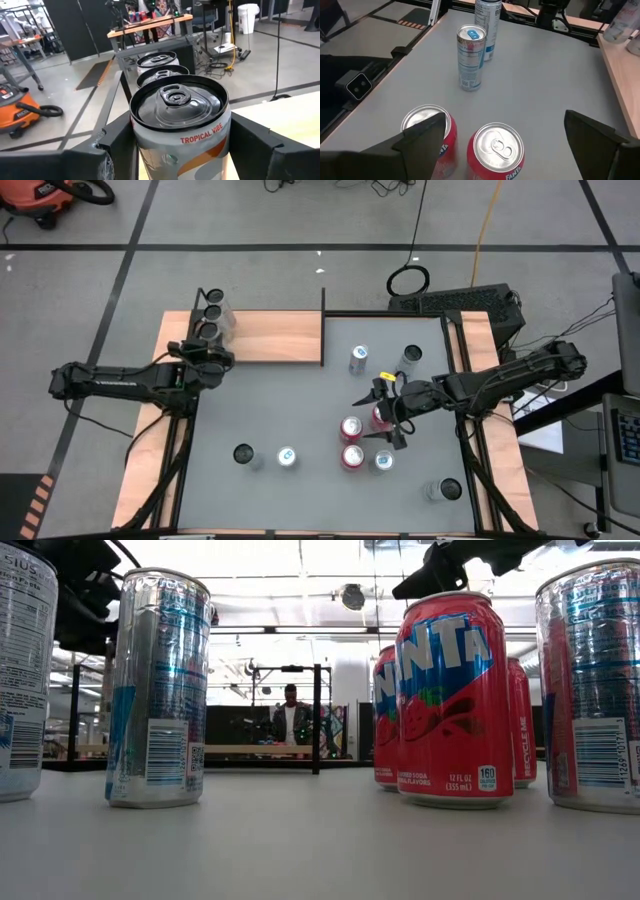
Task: Place canned beverage on shelf
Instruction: Put the white-yellow soda can on the shelf aligned with the other white-yellow soda can
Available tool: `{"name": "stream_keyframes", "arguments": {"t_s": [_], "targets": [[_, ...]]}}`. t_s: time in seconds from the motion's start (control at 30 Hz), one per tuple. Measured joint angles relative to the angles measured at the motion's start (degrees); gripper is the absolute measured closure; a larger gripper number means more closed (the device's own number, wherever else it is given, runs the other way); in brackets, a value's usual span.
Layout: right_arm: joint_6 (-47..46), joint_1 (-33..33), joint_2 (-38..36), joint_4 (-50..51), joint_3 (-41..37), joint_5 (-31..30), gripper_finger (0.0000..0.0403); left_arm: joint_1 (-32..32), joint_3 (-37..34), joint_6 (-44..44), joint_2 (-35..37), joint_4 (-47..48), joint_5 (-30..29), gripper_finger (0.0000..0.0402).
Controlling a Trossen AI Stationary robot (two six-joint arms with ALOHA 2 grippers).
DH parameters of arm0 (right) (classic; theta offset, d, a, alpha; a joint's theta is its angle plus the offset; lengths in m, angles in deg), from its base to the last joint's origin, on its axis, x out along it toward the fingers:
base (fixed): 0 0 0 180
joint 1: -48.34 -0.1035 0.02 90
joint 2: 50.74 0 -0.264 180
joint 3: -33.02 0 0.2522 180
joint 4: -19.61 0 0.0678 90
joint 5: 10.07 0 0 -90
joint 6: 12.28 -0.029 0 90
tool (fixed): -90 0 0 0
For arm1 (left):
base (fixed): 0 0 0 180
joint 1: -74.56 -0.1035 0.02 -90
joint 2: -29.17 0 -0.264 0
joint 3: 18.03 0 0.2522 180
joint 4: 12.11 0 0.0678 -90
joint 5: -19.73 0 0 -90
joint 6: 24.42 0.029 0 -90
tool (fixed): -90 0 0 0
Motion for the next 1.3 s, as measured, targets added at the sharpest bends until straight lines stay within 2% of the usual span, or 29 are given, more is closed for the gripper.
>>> {"name": "stream_keyframes", "arguments": {"t_s": [0.33,0.57,0.73,1.3], "targets": [[-0.4,0.0,0.0,-0.8,0.0,0.0,0.0061,0.0,-1.4,-0.5,-1.3,1.3,-0.2,0.015],[-1.3,0.0,0.0,-0.8,0.0,0.0,0.0061,0.0,-3.2,-5.9,-1.3,1.5,-1.1,0.015],[-1.8,0.0,0.0,-0.8,0.0,0.0,0.0062,0.0,-3.3,-6.0,-1.3,1.4,-3.4,0.015],[-1.5,0.0,0.0,-1.3,0.0,0.0,0.0062,-0.1,-3.3,-7.7,-1.8,0.9,-4.0,0.015]]}}
